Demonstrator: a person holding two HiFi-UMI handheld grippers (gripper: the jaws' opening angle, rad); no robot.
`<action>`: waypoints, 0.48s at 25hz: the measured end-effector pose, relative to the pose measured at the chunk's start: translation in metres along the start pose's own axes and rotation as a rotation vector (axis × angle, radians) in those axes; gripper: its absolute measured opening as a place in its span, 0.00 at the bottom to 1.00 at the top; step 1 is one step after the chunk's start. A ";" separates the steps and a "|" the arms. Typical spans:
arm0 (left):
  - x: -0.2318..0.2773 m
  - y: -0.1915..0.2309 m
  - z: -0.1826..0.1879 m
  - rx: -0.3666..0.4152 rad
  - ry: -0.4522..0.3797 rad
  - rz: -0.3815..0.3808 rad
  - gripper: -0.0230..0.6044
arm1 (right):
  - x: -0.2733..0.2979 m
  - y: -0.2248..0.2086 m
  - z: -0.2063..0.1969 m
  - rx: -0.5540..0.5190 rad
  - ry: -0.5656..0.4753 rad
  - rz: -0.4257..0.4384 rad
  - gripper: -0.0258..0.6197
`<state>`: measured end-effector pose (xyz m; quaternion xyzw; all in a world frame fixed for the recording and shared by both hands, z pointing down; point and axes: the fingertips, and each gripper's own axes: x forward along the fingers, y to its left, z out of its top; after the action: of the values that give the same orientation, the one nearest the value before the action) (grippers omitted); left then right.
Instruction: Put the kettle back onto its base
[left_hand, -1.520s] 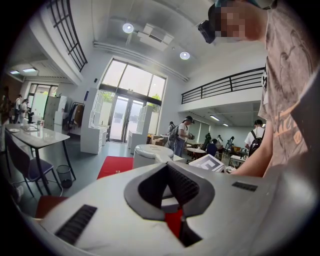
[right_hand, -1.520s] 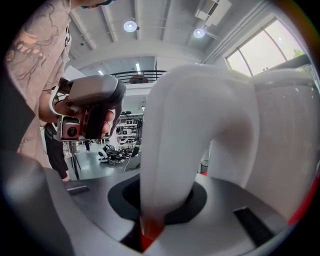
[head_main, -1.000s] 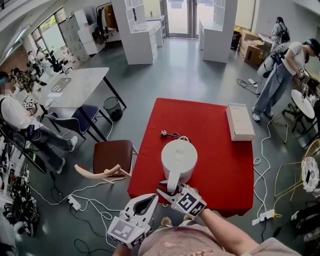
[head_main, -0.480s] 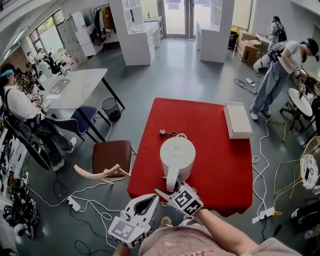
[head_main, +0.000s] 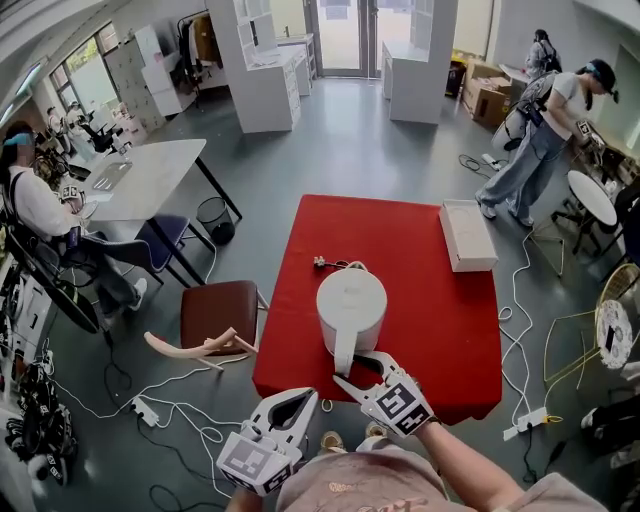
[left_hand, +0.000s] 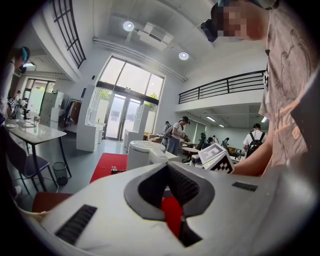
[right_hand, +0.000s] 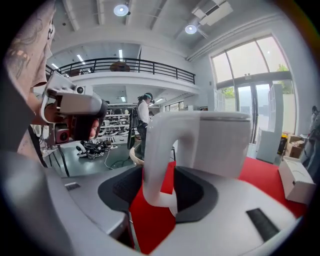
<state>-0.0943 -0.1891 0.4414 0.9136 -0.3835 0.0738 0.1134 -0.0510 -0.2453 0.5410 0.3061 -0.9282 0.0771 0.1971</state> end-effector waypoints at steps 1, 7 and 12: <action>0.000 0.001 0.000 -0.001 0.007 0.002 0.03 | -0.008 -0.001 0.000 0.008 -0.003 -0.012 0.40; -0.001 -0.002 -0.001 0.008 -0.012 -0.050 0.03 | -0.044 -0.002 0.005 0.065 -0.037 -0.062 0.41; 0.001 -0.008 -0.002 0.016 -0.017 -0.107 0.03 | -0.065 0.002 0.013 0.172 -0.141 -0.104 0.37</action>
<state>-0.0877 -0.1839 0.4428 0.9342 -0.3345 0.0631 0.1069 -0.0087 -0.2126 0.5026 0.3742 -0.9126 0.1242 0.1081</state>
